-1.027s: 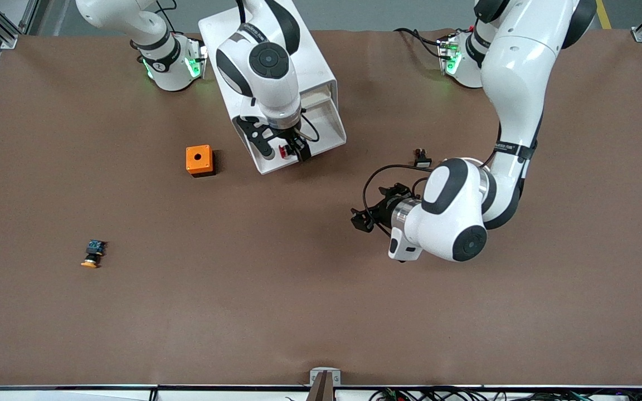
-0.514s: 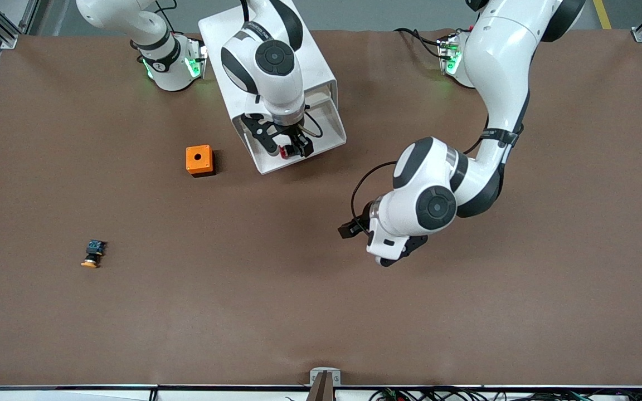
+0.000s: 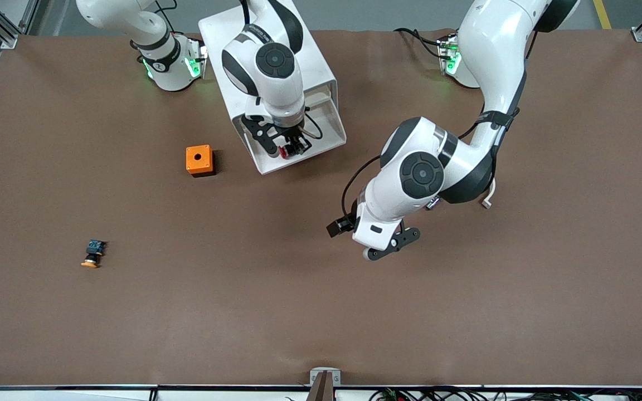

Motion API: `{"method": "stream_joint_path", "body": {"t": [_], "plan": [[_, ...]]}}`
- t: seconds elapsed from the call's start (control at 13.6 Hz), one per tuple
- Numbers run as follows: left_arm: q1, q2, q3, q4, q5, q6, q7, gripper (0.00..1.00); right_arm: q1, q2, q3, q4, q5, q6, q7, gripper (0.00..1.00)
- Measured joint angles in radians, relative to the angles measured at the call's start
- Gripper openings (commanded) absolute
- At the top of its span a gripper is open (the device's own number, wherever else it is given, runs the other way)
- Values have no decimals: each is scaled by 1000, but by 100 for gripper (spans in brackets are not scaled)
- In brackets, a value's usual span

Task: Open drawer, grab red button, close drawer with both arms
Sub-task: 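Grasp the red push button with the right gripper and lift it out, then carry the button with the right gripper while the left gripper closes the drawer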

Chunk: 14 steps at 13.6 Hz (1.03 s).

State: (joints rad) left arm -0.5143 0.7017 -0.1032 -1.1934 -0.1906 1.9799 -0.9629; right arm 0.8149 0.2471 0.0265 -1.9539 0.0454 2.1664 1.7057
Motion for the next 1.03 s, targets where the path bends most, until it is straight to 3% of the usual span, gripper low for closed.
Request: {"method": "stream_joint_path", "body": {"t": [0.22, 0.44, 0.66, 1.03], "plan": [[-1, -1, 0, -4, 3, 0, -8, 100, 0, 0, -3, 13, 0, -6, -1, 0], [-3, -2, 0, -16, 3, 0, -45, 100, -23, -5, -16, 101, 0, -121, -36, 0], [-12, -3, 0, -35, 3, 0, -55, 100, -104, -20, -23, 170, 0, -178, -206, 0], [-54, -43, -1, -118, 3, 0, -56, 100, -302, -26, -31, 182, 0, -180, -636, 0]]}}
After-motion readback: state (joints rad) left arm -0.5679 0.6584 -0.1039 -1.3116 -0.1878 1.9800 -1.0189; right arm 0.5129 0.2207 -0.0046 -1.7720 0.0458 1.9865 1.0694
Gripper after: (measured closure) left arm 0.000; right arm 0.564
